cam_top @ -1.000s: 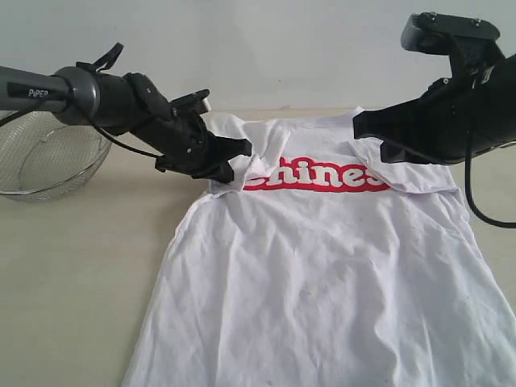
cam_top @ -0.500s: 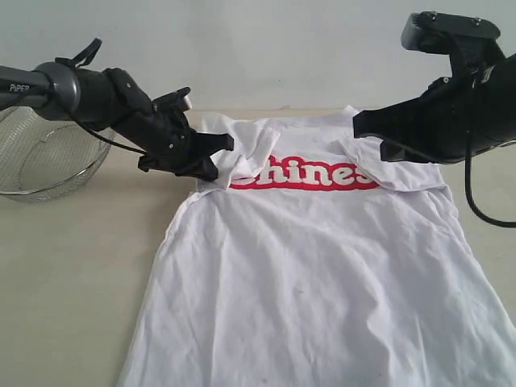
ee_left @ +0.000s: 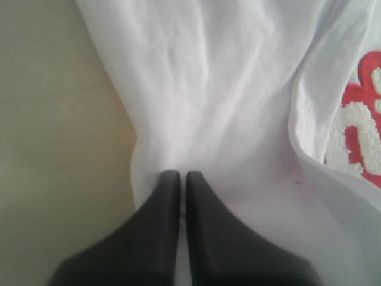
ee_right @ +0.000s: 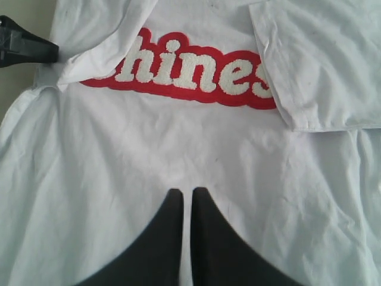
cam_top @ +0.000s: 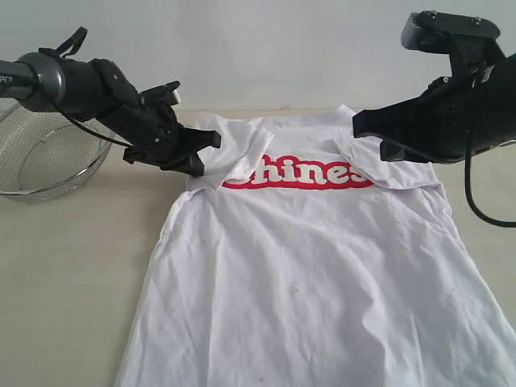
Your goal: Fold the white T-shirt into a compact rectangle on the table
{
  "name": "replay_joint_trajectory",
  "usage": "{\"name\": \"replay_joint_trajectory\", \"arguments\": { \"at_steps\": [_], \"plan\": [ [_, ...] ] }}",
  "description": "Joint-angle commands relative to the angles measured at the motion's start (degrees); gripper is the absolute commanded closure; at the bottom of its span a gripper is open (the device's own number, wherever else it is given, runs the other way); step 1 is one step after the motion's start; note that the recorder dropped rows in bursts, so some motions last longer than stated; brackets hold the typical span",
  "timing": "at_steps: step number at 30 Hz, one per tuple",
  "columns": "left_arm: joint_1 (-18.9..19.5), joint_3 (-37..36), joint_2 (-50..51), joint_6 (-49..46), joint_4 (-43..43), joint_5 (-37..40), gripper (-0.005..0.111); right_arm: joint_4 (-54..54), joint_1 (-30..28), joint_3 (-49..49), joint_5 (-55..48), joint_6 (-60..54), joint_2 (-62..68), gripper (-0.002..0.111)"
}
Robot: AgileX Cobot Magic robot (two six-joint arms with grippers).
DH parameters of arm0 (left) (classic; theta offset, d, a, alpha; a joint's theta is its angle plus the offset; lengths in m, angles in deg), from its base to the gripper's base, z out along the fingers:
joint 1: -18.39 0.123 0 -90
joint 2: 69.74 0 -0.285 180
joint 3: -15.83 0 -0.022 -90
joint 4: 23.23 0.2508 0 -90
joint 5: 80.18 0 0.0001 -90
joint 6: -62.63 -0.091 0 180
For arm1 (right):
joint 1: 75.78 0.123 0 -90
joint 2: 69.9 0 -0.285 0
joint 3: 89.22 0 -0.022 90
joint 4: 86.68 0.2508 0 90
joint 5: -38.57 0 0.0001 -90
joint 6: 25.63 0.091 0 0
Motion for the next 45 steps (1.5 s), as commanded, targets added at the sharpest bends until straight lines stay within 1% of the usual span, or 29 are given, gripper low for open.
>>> {"name": "replay_joint_trajectory", "arguments": {
  "at_steps": [1,4,8,12,14,17,20,23,25,29,38,41,45],
  "plan": [
    [0.3,-0.1,-0.7,0.4,1.3,0.1,0.102,-0.3,0.0,0.2,-0.3,-0.4,-0.5,0.108],
    [0.9,-0.1,-0.7,0.6,1.4,0.1,0.102,-0.3,0.0,0.2,-0.4,-0.4,-0.5,0.108],
    [2.7,-0.1,-0.7,1.4,1.5,0.5,0.102,-0.3,0.0,0.2,-0.5,-0.4,-0.5,0.108],
    [2.8,-0.1,-1.2,1.4,1.5,1.9,0.102,-0.3,0.0,0.2,-0.4,-0.4,-0.5,0.108],
    [2.8,-0.1,-2.8,1.4,0.5,1.2,0.102,-0.3,0.0,0.2,-0.4,-0.4,-0.5,0.108],
    [2.8,-0.1,-6.7,-1.4,-2.5,0.3,0.102,-0.3,0.0,0.2,-0.4,-0.4,-0.5,0.108],
    [2.5,-0.1,-8.0,-2.2,-2.5,2.8,0.102,-0.3,0.0,0.2,-0.3,-0.4,-0.5,0.108],
    [2.1,-0.3,-7.7,-2.6,-2.4,6.0,0.102,-0.3,0.0,0.2,-0.2,-0.4,-0.5,0.108],
    [1.6,-1.0,-7.3,-2.5,-2.5,6.8,0.102,-0.3,0.0,0.2,-0.2,-0.4,-0.5,0.108],
    [0.1,-4.7,-7.3,-2.5,-2.4,3.7,0.102,-0.3,0.0,0.2,-0.2,-0.4,-0.5,0.108],
    [0.1,-10.9,-7.3,-2.5,-1.8,0.2,0.102,0.0,0.0,0.2,-0.2,-0.4,-0.5,0.108],
    [0.1,-12.2,-7.1,-2.5,-1.8,-1.4,0.102,0.2,0.0,0.2,-0.2,-0.4,-0.5,0.108],
    [0.1,-12.3,-7.2,-2.6,-1.7,-0.4,0.102,0.4,0.0,0.2,-0.2,-0.4,-0.5,0.108]
  ]
}}
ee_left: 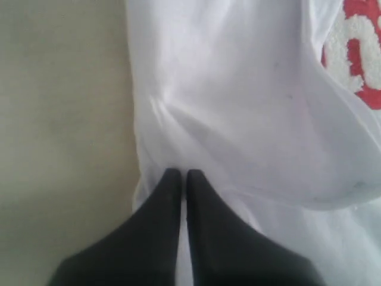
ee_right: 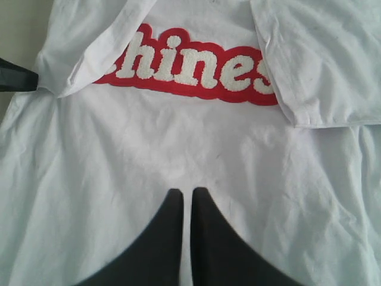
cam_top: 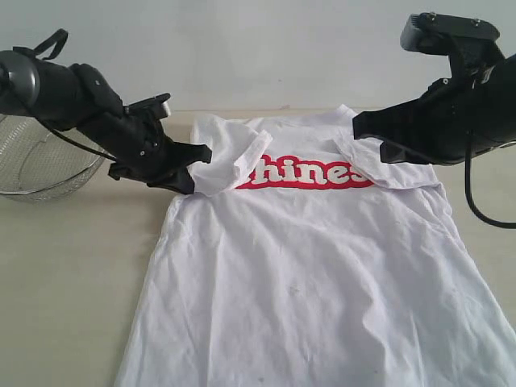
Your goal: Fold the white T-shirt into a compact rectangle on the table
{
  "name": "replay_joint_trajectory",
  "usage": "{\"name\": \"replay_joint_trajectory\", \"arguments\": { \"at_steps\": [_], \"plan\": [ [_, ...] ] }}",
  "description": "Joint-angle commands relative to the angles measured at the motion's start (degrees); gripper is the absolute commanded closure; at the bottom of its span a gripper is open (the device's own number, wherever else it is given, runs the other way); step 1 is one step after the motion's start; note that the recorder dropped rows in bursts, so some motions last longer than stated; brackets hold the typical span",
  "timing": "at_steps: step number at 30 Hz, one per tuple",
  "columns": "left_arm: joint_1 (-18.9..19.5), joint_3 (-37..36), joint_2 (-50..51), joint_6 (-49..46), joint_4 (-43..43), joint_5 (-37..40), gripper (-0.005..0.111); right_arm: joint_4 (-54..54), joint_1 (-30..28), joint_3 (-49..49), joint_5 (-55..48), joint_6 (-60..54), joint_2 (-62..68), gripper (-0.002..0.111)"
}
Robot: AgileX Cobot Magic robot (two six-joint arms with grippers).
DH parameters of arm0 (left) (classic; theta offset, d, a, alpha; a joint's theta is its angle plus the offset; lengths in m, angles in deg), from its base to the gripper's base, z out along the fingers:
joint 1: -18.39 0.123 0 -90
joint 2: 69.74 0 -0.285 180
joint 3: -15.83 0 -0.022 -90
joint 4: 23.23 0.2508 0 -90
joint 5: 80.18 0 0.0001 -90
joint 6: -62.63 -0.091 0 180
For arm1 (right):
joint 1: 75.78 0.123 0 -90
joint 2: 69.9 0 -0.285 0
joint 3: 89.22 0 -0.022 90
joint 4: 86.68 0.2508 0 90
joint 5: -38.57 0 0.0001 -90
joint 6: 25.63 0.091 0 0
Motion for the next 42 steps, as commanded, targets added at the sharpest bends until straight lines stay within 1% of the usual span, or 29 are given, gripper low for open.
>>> {"name": "replay_joint_trajectory", "arguments": {
  "at_steps": [1,7,11,15,18,19,20,23,26,28,34,37,42],
  "plan": [
    [-0.2,-0.5,-0.3,-0.6,0.2,-0.1,0.102,0.1,0.0,0.2,0.3,-0.3,-0.5,0.108],
    [-0.2,0.1,-5.7,-0.7,0.2,-1.2,0.102,0.1,0.0,0.2,0.2,-0.3,-0.5,0.108],
    [-0.2,2.6,-7.6,-0.8,0.3,-3.3,0.102,0.1,0.0,0.2,0.2,-0.3,-0.5,0.108],
    [-0.2,4.9,-4.9,-0.4,-0.4,-2.5,0.102,0.4,0.0,0.2,0.3,-0.3,-0.5,0.108],
    [-0.8,4.8,-2.1,-1.7,-4.8,-2.4,0.102,0.4,0.0,0.2,0.5,-0.3,-0.5,0.108],
    [-1.6,4.8,-0.2,-3.7,-7.6,-2.8,0.102,0.4,0.0,0.2,0.4,-0.3,-0.5,0.108],
    [-2.2,4.8,0.5,-4.5,-8.7,-3.1,0.102,0.4,0.0,0.2,0.4,-0.3,-0.5,0.108],
    [-4.6,4.9,3.0,-5.1,-9.8,-6.0,0.102,0.4,0.0,0.2,0.1,-0.4,-0.5,0.108],
    [-5.7,5.5,4.4,-5.1,-11.3,-6.6,0.102,0.4,0.0,0.2,0.0,-0.4,-0.5,0.108],
    [-6.6,5.7,4.8,-6.0,-13.8,-6.6,0.102,0.4,0.0,0.2,0.0,-0.4,-0.5,0.108],
    [-9.5,5.7,4.8,-6.9,-13.7,-6.6,0.102,0.4,0.0,0.2,0.0,-0.4,-0.5,0.108],
    [-9.4,5.9,4.7,-7.1,-13.4,-5.9,0.102,0.4,0.0,0.2,0.0,-0.4,-0.5,0.108],
    [-8.0,6.0,3.4,-8.4,-13.3,-4.8,0.102,0.4,0.0,0.2,0.1,-0.7,-0.5,0.108]
  ]
}}
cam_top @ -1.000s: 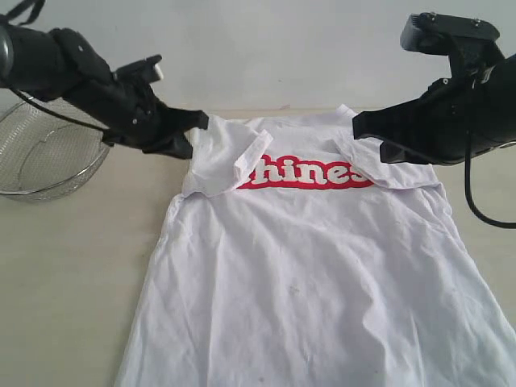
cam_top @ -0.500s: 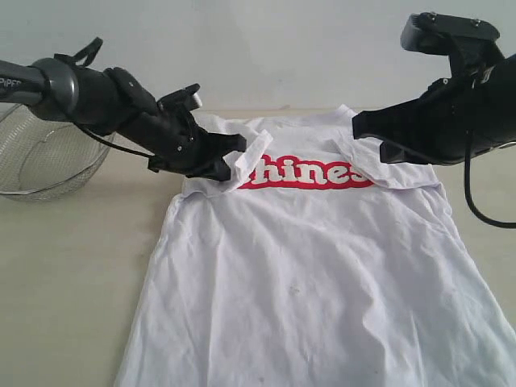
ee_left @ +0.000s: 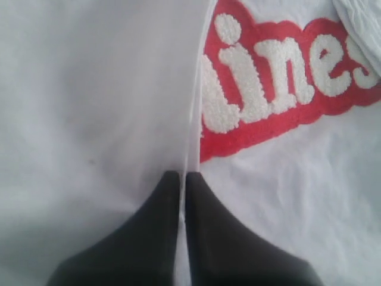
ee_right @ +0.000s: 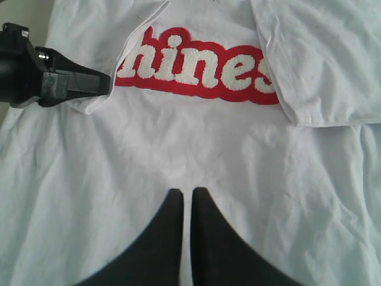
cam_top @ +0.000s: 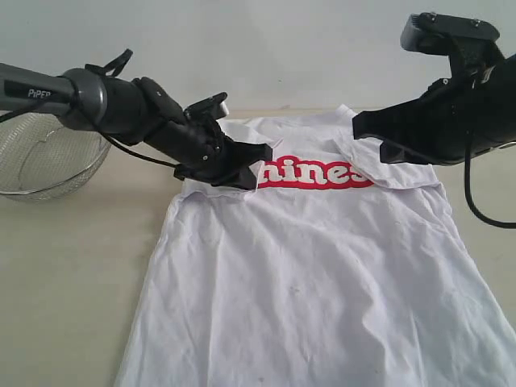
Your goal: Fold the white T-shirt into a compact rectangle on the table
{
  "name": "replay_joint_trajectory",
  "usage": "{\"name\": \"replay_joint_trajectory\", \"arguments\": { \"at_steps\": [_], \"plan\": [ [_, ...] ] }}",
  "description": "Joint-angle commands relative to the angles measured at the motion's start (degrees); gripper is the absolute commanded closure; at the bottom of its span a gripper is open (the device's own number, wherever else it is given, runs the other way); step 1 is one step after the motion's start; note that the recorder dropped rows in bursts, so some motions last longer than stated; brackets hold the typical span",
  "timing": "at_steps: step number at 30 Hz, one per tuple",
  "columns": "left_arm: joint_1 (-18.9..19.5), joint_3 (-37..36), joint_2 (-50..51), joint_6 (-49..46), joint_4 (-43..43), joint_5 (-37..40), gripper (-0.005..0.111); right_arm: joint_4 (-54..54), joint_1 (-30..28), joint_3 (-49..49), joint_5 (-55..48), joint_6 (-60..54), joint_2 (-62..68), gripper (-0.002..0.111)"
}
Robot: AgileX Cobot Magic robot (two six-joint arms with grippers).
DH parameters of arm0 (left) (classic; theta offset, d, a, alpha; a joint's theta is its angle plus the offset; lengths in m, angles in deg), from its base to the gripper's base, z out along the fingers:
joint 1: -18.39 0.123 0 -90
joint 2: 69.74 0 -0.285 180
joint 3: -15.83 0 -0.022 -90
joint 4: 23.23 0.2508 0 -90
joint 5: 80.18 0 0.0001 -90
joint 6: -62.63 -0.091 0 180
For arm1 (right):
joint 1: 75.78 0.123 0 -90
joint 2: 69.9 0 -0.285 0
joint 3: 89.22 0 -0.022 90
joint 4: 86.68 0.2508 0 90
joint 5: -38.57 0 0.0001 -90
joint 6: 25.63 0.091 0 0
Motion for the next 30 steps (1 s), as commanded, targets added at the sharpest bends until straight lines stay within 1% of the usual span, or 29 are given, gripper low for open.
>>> {"name": "replay_joint_trajectory", "arguments": {
  "at_steps": [1,2,6,8,11,14,19,22,27,30],
  "plan": [
    [1.3,0.4,-1.8,-2.4,-0.1,0.0,0.102,0.1,0.0,0.2,0.2,-0.7,-0.5,0.108],
    [1.4,0.4,-2.0,-2.5,-0.1,-0.6,0.102,0.1,0.0,0.2,0.2,-0.7,-0.5,0.108],
    [3.7,0.6,-3.4,-3.3,-0.1,-2.5,0.102,0.1,0.0,0.2,0.2,-0.7,-0.5,0.108],
    [5.4,2.1,-3.5,-3.9,-0.1,-2.8,0.102,0.1,0.0,0.2,0.2,-0.7,-0.5,0.108],
    [7.6,5.3,-2.2,-3.9,-0.1,-1.1,0.102,0.3,0.0,0.2,0.2,-0.7,-0.5,0.108],
    [8.1,8.2,0.7,-3.9,1.0,0.1,0.102,0.4,0.0,0.2,0.4,-0.7,-0.5,0.108],
    [8.1,8.7,5.0,-3.5,1.5,0.2,0.102,0.4,0.0,0.2,0.3,-0.7,-0.5,0.108],
    [8.3,9.0,5.0,-3.5,2.6,0.3,0.102,0.4,0.0,0.2,0.3,-1.0,-0.5,0.108],
    [9.6,9.0,2.0,-3.1,3.2,0.2,0.102,0.4,0.0,0.2,0.3,-1.2,-0.5,0.108],
    [10.4,9.0,3.1,-2.8,4.1,-0.1,0.102,0.4,0.0,0.2,0.5,-1.2,-0.5,0.108]
  ]
}}
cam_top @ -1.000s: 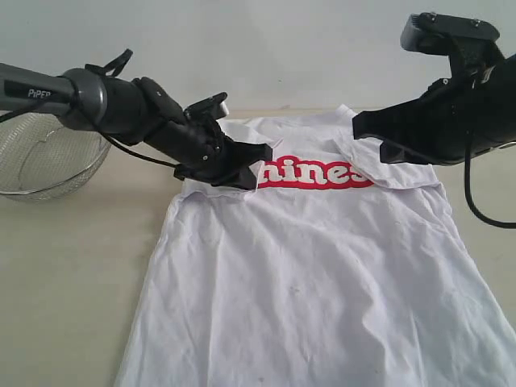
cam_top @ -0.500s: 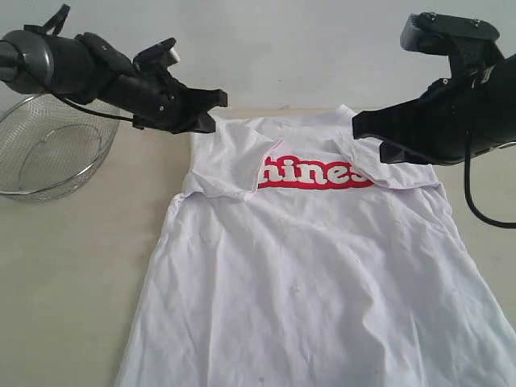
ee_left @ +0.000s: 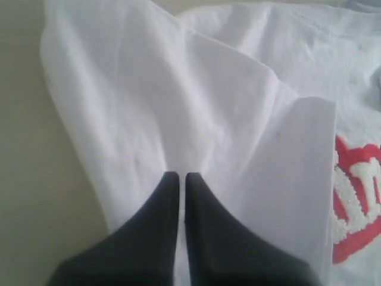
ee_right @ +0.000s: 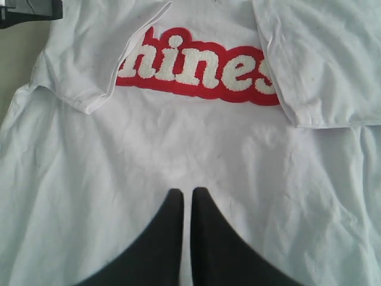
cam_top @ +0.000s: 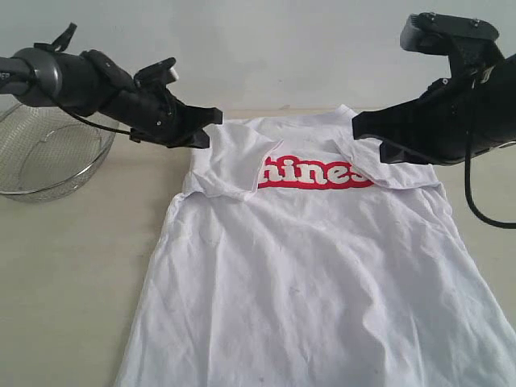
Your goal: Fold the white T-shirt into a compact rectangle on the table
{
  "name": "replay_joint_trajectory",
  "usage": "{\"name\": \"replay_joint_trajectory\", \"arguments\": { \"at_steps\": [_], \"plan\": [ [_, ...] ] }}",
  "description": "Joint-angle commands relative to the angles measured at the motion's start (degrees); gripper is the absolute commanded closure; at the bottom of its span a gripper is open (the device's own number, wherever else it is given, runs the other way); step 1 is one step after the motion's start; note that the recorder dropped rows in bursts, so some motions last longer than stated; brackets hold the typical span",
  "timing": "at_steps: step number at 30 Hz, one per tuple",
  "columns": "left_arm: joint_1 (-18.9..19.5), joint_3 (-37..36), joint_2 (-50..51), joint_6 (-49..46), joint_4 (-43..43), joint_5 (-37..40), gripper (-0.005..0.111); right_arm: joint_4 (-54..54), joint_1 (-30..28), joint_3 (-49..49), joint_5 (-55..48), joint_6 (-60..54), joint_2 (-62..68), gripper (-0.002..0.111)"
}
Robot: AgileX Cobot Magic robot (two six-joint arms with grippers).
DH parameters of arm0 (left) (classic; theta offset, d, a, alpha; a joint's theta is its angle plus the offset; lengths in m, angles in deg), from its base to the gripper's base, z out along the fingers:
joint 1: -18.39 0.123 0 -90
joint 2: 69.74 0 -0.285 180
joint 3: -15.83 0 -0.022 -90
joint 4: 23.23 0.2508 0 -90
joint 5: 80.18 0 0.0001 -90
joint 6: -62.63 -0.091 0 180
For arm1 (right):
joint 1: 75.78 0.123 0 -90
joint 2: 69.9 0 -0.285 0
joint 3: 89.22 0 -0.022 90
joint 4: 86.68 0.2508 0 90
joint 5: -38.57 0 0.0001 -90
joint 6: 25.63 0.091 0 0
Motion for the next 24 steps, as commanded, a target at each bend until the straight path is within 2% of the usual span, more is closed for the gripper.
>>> {"name": "replay_joint_trajectory", "arguments": {
  "at_steps": [1,10,17,24],
  "plan": [
    [0.9,0.3,1.0,0.9,1.9,-0.4,0.102,0.2,0.0,0.2,0.5,-0.6,-0.5,0.108],
    [1.1,0.6,2.7,1.4,1.9,-2.1,0.102,0.2,0.0,0.2,0.6,-0.6,-0.5,0.108],
    [1.4,6.4,2.5,1.4,1.9,-0.2,0.102,0.2,0.0,0.2,0.4,-0.6,-0.5,0.108],
    [1.7,9.5,4.3,1.7,3.4,-3.3,0.102,0.2,0.0,0.2,0.4,-0.6,-0.5,0.108]
  ]
}}
